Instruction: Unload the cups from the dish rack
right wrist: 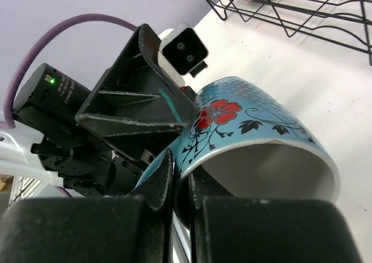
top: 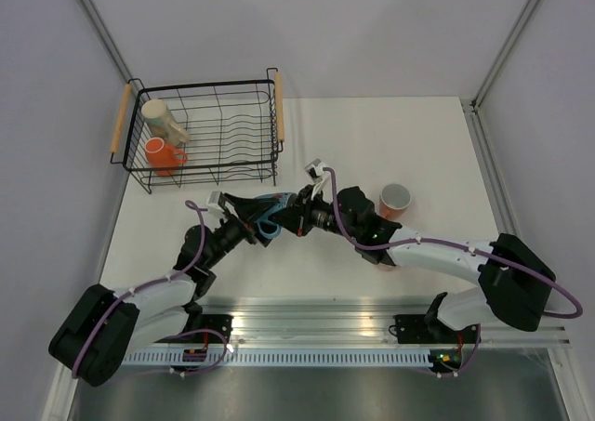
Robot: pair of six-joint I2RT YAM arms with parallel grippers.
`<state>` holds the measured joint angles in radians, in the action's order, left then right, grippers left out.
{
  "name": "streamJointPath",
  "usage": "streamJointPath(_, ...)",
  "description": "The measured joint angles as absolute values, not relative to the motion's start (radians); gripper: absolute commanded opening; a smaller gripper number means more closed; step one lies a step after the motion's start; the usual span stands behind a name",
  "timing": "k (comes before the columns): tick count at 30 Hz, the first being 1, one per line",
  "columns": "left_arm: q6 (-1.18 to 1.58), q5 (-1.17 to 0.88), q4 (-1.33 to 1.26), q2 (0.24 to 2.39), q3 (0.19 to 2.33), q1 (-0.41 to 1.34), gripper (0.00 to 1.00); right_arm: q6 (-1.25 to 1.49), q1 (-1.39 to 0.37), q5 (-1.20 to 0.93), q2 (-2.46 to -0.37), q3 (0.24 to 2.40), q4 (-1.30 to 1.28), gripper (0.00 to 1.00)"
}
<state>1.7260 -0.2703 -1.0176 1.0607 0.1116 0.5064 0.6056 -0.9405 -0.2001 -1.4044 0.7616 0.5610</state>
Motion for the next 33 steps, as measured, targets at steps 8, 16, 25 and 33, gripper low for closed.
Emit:
streamJointPath(8,1.621,-0.222,-0.863,0.878,0.095,0.473,1.0,0.521,-0.941,-0.151,-1.253,0.758,0.372,0.01)
streamJointPath(16,1.262,-0.152,-0.351,0.796,0.342,0.454,1.0,0.4,-0.942,-0.1,-1.216,0.97,-0.211,0.01)
streamJointPath(25,0.903,-0.053,-0.031,0.9,0.612,0.453,1.0,0.386,-0.97,-0.052,-1.303,0.995,-0.651,0.01)
streamJointPath(33,0.767,0.014,0.075,0.929,0.667,0.453,1.0,0.396,-0.982,0.056,-1.395,0.993,-0.793,0.01)
